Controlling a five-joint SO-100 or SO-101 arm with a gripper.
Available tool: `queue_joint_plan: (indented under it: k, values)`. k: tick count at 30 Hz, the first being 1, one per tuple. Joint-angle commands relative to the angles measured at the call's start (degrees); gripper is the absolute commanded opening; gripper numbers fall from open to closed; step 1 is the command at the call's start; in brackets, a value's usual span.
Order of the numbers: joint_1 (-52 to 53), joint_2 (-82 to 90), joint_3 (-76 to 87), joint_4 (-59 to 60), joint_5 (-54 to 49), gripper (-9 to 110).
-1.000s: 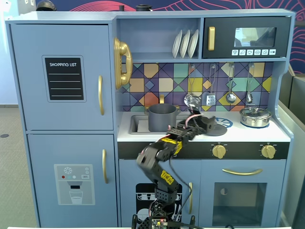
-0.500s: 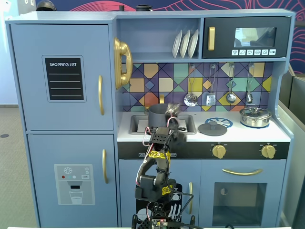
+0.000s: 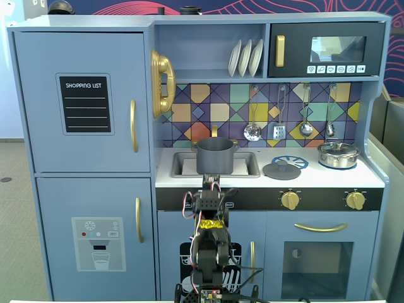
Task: Take off the lid from the gray recipient and place it on the counter
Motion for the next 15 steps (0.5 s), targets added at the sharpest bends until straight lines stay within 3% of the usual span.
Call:
queue_joint_plan:
  k: [1,6,15]
  values:
    - [-0.8,2.9,5.9,-3.8,1.6,0]
    - [-1.1,5.5,14.2,-6.0,2.5,0]
    - [-1.3,6.3,15.1,12.0,-1.0,1]
